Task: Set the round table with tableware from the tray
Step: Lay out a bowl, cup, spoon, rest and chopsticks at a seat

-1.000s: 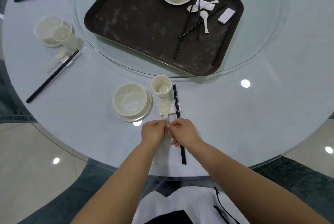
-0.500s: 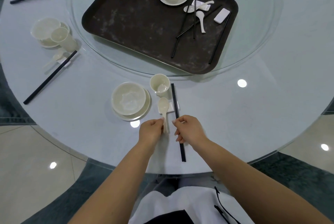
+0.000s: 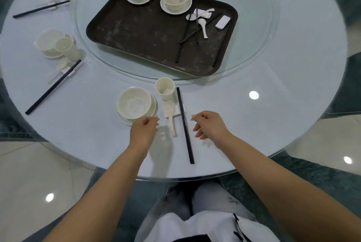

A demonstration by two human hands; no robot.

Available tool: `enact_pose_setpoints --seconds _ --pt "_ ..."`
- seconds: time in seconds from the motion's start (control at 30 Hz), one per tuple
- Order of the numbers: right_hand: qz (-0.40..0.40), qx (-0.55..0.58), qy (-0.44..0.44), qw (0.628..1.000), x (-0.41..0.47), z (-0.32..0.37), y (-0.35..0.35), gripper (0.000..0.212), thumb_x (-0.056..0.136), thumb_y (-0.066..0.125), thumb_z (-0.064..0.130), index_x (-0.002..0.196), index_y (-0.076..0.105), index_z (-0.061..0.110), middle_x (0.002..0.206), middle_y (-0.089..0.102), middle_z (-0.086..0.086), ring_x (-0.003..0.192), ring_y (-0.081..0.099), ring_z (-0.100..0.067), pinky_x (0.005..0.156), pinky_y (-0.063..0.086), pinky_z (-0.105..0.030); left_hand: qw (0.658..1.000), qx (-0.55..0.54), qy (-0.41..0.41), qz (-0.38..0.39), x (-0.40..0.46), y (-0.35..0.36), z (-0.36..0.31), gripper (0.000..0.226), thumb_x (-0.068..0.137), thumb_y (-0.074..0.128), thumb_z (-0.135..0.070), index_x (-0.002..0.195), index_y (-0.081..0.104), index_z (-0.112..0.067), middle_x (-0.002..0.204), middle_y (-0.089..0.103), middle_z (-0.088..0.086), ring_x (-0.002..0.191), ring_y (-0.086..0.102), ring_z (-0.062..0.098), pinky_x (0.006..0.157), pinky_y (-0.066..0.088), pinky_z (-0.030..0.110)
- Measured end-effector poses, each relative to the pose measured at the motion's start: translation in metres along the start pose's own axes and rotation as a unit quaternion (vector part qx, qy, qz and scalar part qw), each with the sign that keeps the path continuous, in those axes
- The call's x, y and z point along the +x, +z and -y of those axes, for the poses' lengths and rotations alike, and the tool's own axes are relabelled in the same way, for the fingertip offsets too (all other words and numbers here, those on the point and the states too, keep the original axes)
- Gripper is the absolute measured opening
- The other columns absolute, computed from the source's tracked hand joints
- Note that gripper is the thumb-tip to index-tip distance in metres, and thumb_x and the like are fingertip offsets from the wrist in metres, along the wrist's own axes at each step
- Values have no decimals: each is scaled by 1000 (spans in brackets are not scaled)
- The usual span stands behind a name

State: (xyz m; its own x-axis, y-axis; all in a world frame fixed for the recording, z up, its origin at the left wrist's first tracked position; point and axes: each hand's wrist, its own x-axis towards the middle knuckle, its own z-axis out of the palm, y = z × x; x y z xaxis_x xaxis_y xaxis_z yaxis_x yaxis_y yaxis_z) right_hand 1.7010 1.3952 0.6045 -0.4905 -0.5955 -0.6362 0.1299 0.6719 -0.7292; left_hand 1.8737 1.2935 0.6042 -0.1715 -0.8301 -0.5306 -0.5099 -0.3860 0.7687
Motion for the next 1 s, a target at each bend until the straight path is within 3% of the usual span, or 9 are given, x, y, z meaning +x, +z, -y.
enact_pose_setpoints --seconds 0.37,0.6,0.77,1.0 --pt "46 14 -108 993 -46 22 -65 20 94 58 27 87 67 10 66 66 -3 47 62 -14 47 48 -21 992 -76 104 -11 -78 59 -56 21 92 55 -29 81 71 -20 70 71 -8 69 66 6 66 52 22" --pt "47 14 -160 986 -107 -7 -151 19 94 58 26 87 67 11 66 67 -3 48 63 -13 49 50 -22 985 -66 159 -18 -166 122 -70 27 98 49 -36 90 69 -19 87 71 0 81 67 13 71 52 25" --pt "26 4 -171 985 -146 -31 -212 20 95 58 26 91 67 9 68 68 -3 48 63 -11 51 51 -22 982 -59 178 7 -225 160 -74 29 98 49 -39 85 68 -21 83 71 -4 79 67 10 63 48 20" --pt "-26 12 -169 985 -181 -55 -262 18 95 58 25 92 68 11 69 69 -3 48 64 -10 49 50 -20 978 -45 194 55 -271 189 -82 31 98 51 -37 87 70 -16 85 71 2 81 67 15 68 49 24"
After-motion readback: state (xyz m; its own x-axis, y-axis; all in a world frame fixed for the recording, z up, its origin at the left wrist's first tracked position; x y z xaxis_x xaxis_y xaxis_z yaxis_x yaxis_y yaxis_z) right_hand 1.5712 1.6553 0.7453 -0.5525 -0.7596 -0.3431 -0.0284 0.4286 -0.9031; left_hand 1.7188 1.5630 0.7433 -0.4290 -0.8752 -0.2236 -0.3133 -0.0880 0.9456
